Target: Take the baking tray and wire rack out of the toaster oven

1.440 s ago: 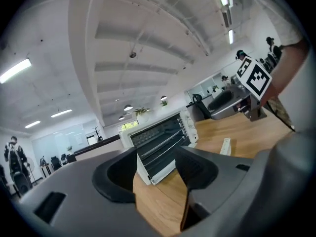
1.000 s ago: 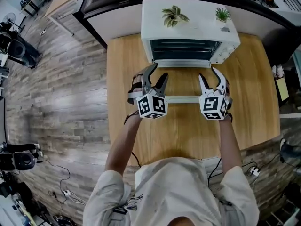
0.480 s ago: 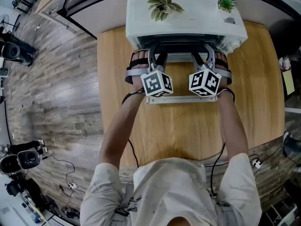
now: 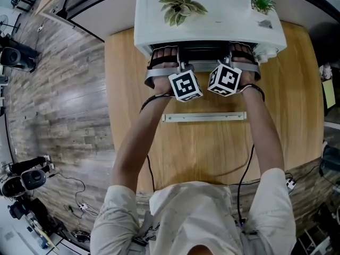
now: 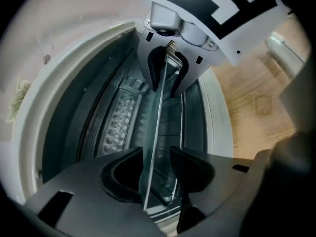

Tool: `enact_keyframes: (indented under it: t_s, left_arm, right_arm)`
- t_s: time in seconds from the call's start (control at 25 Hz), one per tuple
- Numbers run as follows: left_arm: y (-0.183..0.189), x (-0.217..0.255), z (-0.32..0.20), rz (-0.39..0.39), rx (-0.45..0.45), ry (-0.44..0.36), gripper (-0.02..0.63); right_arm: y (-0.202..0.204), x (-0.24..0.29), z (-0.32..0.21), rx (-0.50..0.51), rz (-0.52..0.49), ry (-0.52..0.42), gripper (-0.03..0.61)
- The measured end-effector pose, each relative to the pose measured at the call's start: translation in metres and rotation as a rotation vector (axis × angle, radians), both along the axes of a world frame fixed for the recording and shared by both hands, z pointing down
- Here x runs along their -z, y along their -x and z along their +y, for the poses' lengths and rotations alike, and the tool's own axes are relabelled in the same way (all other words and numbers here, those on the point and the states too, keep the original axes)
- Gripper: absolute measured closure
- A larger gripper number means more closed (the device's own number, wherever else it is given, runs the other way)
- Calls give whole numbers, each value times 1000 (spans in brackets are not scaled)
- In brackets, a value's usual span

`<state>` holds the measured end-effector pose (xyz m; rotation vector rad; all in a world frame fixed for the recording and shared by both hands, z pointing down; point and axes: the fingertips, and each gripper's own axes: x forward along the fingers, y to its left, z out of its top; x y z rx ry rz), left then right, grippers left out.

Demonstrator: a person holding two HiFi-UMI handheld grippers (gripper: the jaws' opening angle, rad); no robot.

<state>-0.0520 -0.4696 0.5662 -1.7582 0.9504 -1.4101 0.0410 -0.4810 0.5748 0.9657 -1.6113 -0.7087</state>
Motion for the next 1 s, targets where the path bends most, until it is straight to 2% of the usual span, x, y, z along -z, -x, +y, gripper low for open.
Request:
enact_keyframes:
  t_s: [0.16,0.36,0.56,1.0]
  left_arm:
    - [0,-3,-17,-94,-5,-41,557]
    - [0,-3,-19,-123,-20,-40,567]
    - [0,-3,-11,-118,-30,-15,568]
    - [1,-3,52,-106,-92,27,568]
  right_arm:
    - [-7,2,-11,10,100,-73,509]
    - [-8,2,-13,27,121,-69,514]
    - [-7,2,-5,19,119,-62,514]
    - [-7,1,59,47,145,-37,515]
